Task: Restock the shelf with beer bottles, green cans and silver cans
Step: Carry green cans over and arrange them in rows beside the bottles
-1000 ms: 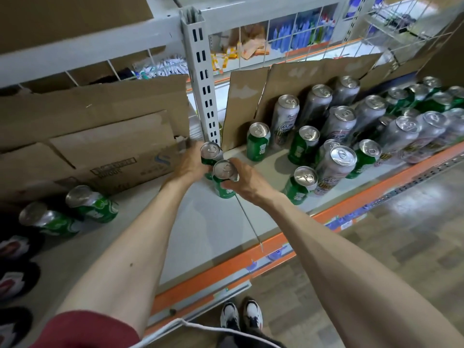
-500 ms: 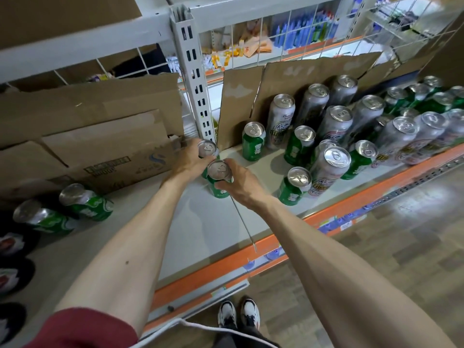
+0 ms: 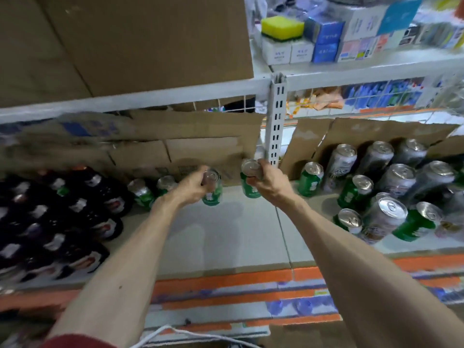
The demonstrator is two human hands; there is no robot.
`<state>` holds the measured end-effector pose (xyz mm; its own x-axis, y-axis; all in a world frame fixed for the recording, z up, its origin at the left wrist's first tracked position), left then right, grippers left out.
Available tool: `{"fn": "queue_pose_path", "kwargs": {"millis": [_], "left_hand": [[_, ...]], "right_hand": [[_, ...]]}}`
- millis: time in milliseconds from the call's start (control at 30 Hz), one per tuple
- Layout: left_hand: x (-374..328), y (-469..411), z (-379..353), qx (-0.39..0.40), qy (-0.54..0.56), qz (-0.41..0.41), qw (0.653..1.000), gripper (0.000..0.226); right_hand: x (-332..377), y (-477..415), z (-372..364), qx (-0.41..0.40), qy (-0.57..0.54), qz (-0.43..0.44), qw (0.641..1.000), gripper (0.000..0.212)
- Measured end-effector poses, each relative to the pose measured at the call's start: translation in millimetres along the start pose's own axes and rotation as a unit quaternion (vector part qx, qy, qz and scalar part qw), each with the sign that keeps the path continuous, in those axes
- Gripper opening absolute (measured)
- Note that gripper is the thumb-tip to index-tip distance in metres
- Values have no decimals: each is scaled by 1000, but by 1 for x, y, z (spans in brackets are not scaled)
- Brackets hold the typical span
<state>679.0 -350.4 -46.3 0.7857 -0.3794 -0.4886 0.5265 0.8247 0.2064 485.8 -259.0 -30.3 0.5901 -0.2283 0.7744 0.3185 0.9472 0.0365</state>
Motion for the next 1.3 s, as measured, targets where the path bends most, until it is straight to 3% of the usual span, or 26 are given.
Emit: {"fn": "queue_pose_path", "kwargs": {"millis": [200, 533, 867, 1300], "left_hand": [[93, 88, 65, -46, 7, 126, 991, 58], [182, 173, 119, -110, 61, 182, 975, 47], [199, 109, 122, -38, 62, 88, 993, 56], [231, 77, 61, 21, 63, 107, 992, 49]], "right_hand": [[91, 1, -94, 85, 13, 68, 994, 47], [181, 10, -199, 140, 14, 106, 984, 45], [182, -3, -212, 63, 48, 43, 996, 48], [123, 8, -237, 53, 32, -46, 997, 46]]}}
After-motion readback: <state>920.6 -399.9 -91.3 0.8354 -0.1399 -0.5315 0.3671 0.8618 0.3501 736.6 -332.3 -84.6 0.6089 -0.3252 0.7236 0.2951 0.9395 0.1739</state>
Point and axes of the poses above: each hand's wrist, its own y-axis away from the middle knuckle, its own z-axis out of the back of the hand, x = y × z, the point moved 6 cm from there along -y, towards the middle knuckle, and after that the axes turned 8 degrees about -y, right-handed, at the moved point
